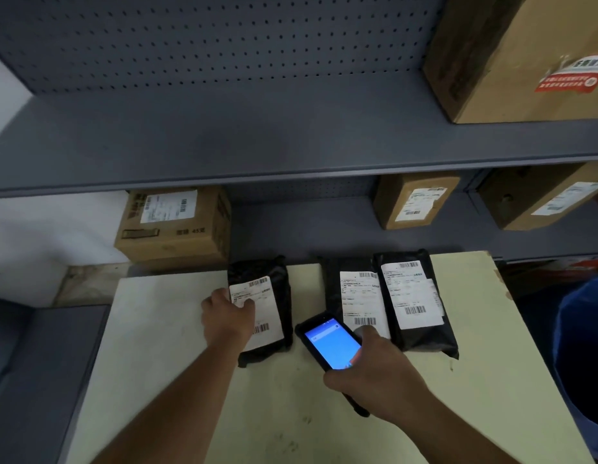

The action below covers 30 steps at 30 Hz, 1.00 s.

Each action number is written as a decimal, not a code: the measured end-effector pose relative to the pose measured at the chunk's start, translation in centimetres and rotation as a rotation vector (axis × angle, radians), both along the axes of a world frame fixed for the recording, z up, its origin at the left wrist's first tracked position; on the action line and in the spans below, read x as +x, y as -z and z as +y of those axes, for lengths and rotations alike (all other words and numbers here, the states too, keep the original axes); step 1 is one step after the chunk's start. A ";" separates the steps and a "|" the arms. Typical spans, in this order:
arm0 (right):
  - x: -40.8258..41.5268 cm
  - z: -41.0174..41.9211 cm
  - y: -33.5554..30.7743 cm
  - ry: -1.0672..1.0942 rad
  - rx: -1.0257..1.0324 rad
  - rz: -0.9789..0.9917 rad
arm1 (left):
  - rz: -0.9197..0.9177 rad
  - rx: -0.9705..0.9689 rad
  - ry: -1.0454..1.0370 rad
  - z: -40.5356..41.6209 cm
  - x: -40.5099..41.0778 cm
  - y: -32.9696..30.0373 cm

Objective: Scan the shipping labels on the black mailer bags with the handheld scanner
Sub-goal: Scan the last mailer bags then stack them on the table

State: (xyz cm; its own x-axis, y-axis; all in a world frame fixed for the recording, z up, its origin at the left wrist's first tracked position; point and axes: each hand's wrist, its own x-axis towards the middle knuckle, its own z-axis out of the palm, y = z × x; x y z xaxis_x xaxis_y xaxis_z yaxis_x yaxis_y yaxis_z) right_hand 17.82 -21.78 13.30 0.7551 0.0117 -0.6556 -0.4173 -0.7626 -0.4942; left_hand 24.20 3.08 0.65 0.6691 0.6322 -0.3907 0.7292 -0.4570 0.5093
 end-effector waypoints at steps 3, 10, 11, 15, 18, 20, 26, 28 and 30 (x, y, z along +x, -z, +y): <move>0.2 1.1 0.3 -0.016 0.011 0.023 | 0.121 -0.085 -0.041 0.7 0.0 1.5; 0.3 2.1 1.0 -0.003 0.008 0.047 | 0.238 -0.315 -0.167 1.1 1.1 4.3; 0.3 2.2 1.2 0.005 0.020 0.060 | 0.245 -0.328 -0.171 1.1 1.3 4.6; 0.2 2.2 1.6 0.026 0.015 0.096 | 0.288 -0.295 -0.192 0.6 2.1 5.0; 0.2 2.2 1.9 0.046 0.005 0.114 | 0.349 -0.212 -0.153 0.0 2.2 5.1; 0.4 2.1 2.1 0.056 0.011 0.122 | 0.364 -0.170 -0.125 -0.3 2.4 5.2; 0.6 1.5 2.2 0.079 0.009 0.130 | 0.297 -0.152 -0.153 -1.5 3.1 5.2; 0.5 1.3 2.3 0.081 0.010 0.127 | 0.283 -0.169 -0.150 -1.9 3.4 5.1; 0.6 1.1 2.3 0.084 0.016 0.134 | 0.288 -0.151 -0.135 -2.2 3.5 4.8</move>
